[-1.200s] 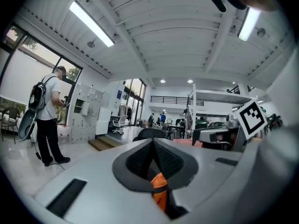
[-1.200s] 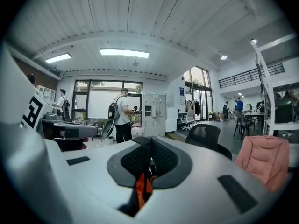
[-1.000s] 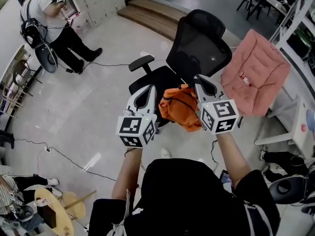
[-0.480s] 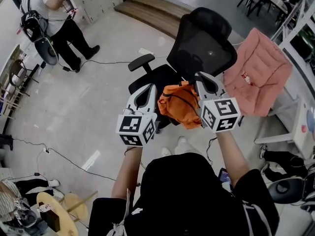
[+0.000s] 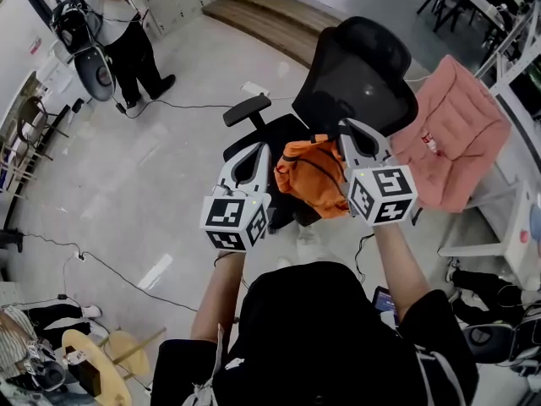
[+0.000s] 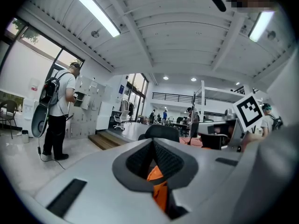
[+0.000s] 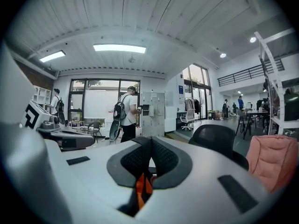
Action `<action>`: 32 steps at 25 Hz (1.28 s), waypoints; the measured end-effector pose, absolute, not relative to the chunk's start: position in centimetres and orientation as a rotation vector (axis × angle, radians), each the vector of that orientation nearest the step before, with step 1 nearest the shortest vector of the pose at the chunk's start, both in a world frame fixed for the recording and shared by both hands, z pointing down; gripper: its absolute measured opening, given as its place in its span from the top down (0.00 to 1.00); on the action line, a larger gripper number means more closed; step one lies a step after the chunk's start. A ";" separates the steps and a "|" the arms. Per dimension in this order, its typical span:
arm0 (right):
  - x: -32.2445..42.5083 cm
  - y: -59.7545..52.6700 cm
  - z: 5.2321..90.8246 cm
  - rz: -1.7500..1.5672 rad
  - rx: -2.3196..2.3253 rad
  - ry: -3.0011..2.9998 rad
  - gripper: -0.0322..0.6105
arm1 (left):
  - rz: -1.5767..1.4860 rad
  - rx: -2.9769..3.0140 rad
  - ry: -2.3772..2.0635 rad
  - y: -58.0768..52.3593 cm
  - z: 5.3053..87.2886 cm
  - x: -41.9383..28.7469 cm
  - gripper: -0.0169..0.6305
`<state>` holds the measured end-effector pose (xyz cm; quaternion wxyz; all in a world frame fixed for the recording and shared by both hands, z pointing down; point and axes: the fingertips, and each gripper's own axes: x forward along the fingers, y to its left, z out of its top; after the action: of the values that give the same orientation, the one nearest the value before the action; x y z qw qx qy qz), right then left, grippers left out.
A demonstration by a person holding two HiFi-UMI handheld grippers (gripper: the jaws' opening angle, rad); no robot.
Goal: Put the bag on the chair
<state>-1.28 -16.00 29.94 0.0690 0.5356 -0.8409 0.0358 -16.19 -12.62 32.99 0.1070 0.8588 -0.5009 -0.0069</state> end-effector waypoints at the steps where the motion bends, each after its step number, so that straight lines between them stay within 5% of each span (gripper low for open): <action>1: -1.2 -16.7 30.0 0.111 1.612 -2.533 0.95 | -0.017 2.530 -1.472 -13.3 33.1 -16.0 0.96; 32: 1.9 -42.0 41.6 0.443 1.448 -2.430 0.95 | 0.144 2.344 -1.430 -36.4 42.4 -9.9 0.96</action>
<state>1.87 -41.95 41.64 0.1386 0.5009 -0.8405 0.1532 -9.88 -36.39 42.44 0.1950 0.8361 -0.5102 0.0513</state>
